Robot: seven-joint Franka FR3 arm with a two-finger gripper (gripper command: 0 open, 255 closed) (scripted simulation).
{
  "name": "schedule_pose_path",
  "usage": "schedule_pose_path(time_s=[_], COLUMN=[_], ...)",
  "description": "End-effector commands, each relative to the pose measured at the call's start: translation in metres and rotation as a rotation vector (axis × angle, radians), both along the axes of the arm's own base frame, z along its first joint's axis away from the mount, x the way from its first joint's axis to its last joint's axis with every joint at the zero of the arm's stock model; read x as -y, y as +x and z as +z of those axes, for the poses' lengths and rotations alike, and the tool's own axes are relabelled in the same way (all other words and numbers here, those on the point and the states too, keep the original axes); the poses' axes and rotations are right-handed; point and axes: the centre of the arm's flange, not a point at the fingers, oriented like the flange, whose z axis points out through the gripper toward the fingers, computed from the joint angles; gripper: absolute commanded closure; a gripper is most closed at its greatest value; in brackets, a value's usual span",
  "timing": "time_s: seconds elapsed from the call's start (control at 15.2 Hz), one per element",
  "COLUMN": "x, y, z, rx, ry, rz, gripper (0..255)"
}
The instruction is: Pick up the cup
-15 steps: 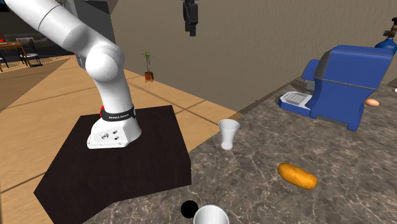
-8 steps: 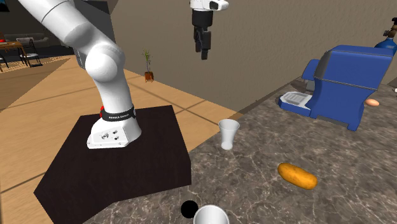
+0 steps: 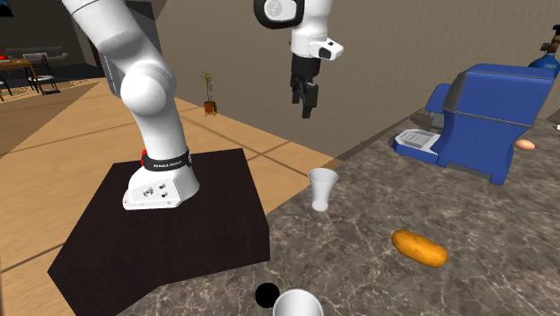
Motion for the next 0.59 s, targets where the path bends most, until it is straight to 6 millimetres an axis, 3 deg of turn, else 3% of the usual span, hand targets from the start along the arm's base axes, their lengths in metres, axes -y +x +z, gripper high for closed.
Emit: schedule_pose_path(time_s=[0.0,0.53], x=[0.01,0.042], y=[0.01,0.054], z=[-0.025,-0.12], rx=[-0.002,-0.017], ry=[0.01,0.054], rz=[0.005,0.026], gripper=[0,0])
